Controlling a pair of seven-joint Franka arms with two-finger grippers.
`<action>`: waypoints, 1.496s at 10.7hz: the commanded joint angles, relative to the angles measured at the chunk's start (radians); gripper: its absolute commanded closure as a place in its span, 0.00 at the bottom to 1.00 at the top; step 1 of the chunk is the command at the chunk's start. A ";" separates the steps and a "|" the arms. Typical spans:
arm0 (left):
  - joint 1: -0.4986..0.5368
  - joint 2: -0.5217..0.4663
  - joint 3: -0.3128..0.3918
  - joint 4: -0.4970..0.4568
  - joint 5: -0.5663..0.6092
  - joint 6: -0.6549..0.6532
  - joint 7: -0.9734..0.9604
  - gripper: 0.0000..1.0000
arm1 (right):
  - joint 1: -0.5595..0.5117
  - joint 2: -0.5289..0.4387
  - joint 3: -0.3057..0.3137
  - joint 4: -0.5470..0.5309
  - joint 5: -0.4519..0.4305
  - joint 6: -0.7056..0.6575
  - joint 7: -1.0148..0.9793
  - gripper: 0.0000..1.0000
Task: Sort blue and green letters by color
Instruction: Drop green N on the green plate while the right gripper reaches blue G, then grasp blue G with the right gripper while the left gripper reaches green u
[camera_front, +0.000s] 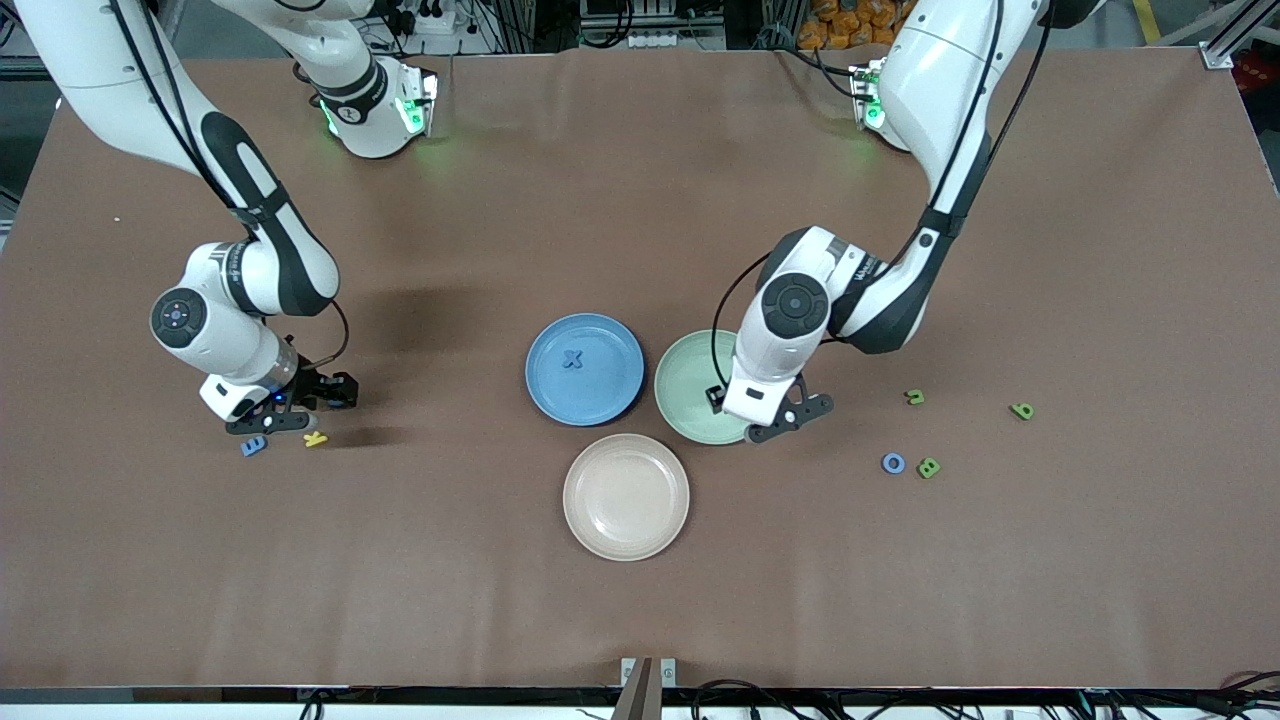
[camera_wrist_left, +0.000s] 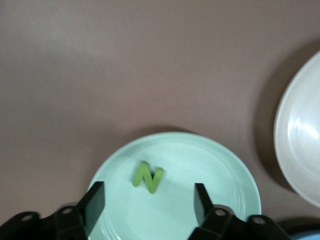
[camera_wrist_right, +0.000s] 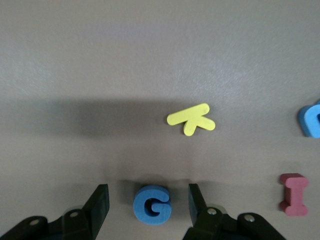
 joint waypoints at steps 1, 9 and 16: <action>0.094 -0.082 -0.007 -0.040 -0.006 -0.042 0.061 0.00 | -0.025 0.014 0.013 -0.028 -0.013 0.061 -0.035 0.41; 0.528 -0.158 -0.099 -0.200 0.112 -0.056 0.390 0.00 | 0.117 -0.047 0.082 0.030 -0.004 -0.072 0.299 1.00; 0.645 -0.168 -0.199 -0.421 0.172 0.206 0.451 0.00 | 0.044 -0.051 0.142 0.048 -0.148 -0.147 0.381 0.69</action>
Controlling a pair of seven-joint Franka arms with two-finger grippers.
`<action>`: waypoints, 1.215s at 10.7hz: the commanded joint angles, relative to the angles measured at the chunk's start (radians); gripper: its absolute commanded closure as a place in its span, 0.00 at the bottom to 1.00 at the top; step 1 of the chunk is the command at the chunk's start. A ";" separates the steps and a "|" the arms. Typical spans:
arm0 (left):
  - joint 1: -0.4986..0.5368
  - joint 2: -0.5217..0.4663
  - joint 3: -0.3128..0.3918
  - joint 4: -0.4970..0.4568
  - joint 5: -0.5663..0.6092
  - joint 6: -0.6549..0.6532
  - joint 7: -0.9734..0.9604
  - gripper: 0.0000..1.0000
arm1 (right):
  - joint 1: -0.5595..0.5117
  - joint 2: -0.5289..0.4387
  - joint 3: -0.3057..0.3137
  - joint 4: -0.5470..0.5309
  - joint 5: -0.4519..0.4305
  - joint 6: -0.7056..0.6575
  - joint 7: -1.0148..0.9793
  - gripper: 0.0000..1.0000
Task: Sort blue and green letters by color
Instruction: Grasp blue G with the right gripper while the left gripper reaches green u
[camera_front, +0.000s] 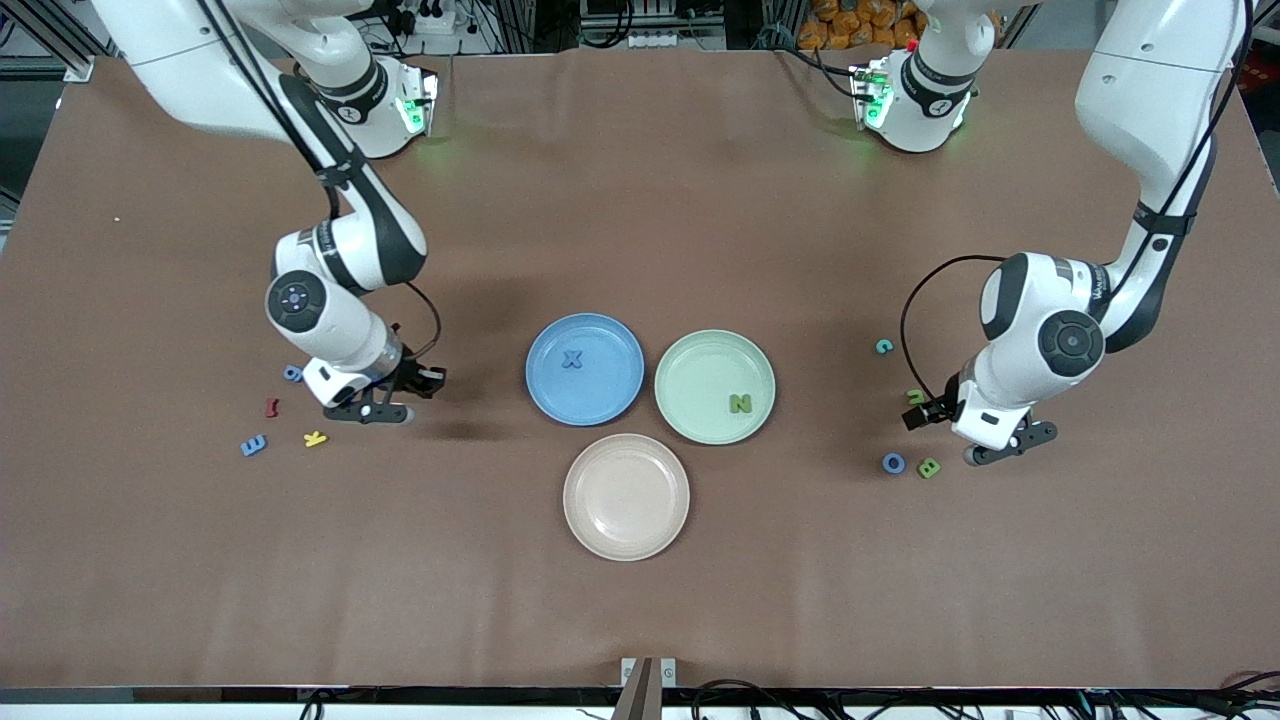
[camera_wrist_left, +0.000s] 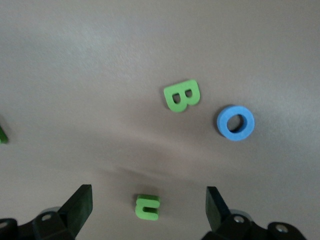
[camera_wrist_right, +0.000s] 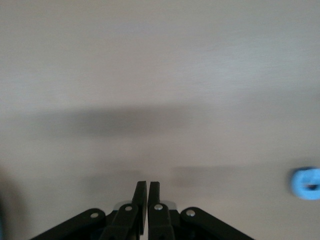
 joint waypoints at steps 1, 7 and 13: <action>0.027 -0.040 -0.029 -0.123 0.029 0.122 0.010 0.00 | -0.119 -0.015 0.009 -0.004 -0.095 -0.060 -0.118 0.58; 0.019 -0.048 -0.026 -0.225 0.034 0.245 0.010 0.00 | -0.216 -0.012 -0.033 -0.038 -0.096 -0.044 -0.364 0.39; 0.028 -0.033 -0.023 -0.227 0.091 0.256 0.008 0.15 | -0.218 0.028 -0.037 -0.082 -0.096 0.076 -0.364 0.43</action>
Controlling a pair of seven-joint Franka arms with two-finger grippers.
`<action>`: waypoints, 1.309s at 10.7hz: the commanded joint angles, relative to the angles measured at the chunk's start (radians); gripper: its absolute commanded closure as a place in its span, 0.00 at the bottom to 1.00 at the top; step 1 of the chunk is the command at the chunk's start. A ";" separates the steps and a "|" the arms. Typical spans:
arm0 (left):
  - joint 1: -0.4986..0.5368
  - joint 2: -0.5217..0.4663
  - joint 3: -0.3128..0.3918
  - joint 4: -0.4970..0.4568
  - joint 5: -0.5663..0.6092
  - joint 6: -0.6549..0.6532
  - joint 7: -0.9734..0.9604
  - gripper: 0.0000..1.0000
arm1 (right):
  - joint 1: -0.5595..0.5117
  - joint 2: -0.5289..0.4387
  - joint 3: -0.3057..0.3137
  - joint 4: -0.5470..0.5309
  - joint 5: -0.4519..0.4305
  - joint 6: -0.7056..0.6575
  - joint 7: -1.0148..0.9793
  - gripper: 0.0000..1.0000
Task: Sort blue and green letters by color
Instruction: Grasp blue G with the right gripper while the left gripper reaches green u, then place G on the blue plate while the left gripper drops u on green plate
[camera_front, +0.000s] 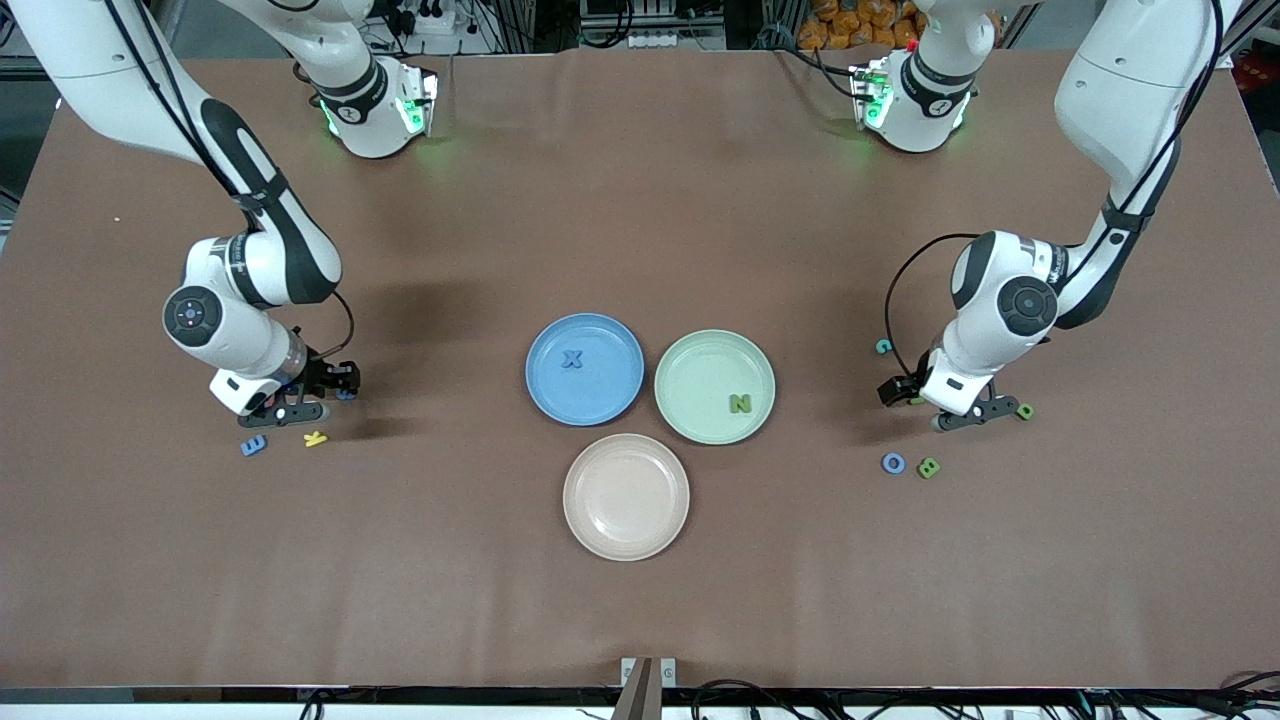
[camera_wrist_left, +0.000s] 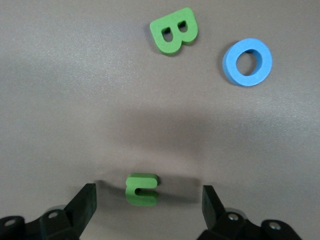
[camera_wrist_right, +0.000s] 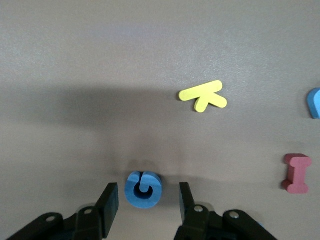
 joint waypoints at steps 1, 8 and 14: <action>0.014 -0.011 -0.005 -0.028 0.027 0.036 0.006 0.27 | -0.010 0.029 0.005 -0.009 -0.020 0.067 -0.002 0.47; 0.012 -0.015 0.004 -0.020 0.060 0.064 -0.005 1.00 | 0.155 -0.053 0.057 0.075 0.009 -0.160 0.359 1.00; -0.219 -0.062 0.009 0.208 -0.073 -0.206 -0.283 1.00 | 0.459 0.082 0.140 0.274 0.017 -0.143 1.027 1.00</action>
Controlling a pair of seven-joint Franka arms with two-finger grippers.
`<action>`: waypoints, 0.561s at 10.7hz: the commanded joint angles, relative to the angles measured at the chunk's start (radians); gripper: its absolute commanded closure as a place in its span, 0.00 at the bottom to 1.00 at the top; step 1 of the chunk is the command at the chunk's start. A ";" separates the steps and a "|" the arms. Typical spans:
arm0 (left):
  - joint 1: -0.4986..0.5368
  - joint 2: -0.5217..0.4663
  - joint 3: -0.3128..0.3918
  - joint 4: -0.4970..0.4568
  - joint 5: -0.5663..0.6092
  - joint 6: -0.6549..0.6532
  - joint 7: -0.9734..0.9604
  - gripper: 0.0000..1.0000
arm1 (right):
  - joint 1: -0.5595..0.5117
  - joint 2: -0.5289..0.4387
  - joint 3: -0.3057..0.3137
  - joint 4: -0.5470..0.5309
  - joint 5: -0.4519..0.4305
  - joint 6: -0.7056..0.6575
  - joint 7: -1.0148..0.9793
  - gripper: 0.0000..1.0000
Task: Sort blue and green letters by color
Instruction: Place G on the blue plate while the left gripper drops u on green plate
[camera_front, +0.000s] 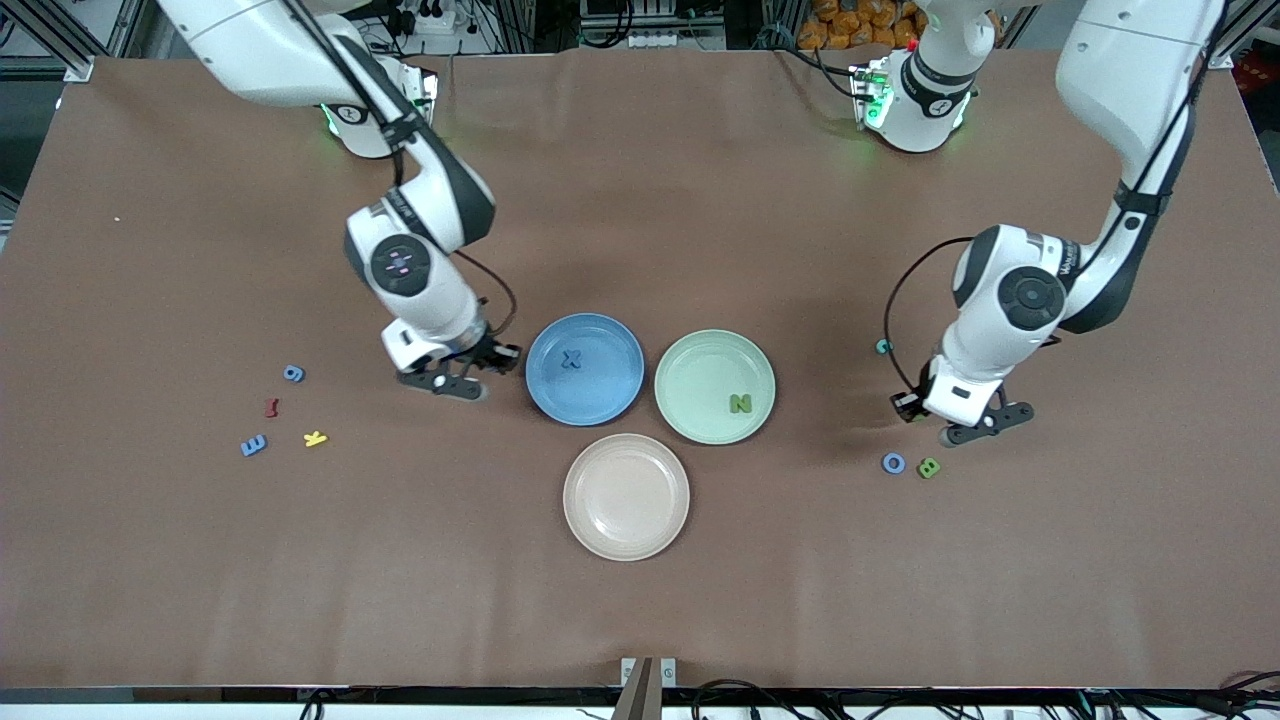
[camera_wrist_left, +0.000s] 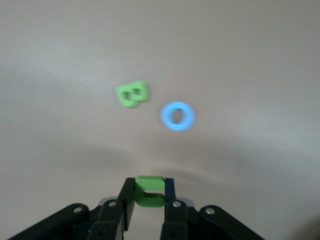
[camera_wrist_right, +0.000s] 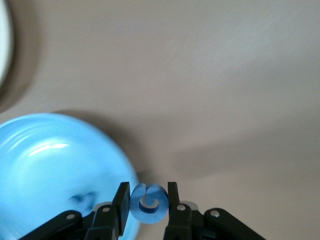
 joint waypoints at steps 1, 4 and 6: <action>-0.174 0.036 0.010 0.138 -0.084 -0.121 -0.209 1.00 | 0.105 0.123 0.005 0.144 0.004 -0.002 0.217 0.95; -0.298 0.124 0.016 0.262 -0.085 -0.150 -0.419 1.00 | 0.127 0.148 0.005 0.163 -0.002 0.008 0.251 0.30; -0.364 0.178 0.031 0.312 -0.084 -0.150 -0.524 1.00 | 0.118 0.139 0.005 0.163 -0.005 -0.003 0.238 0.00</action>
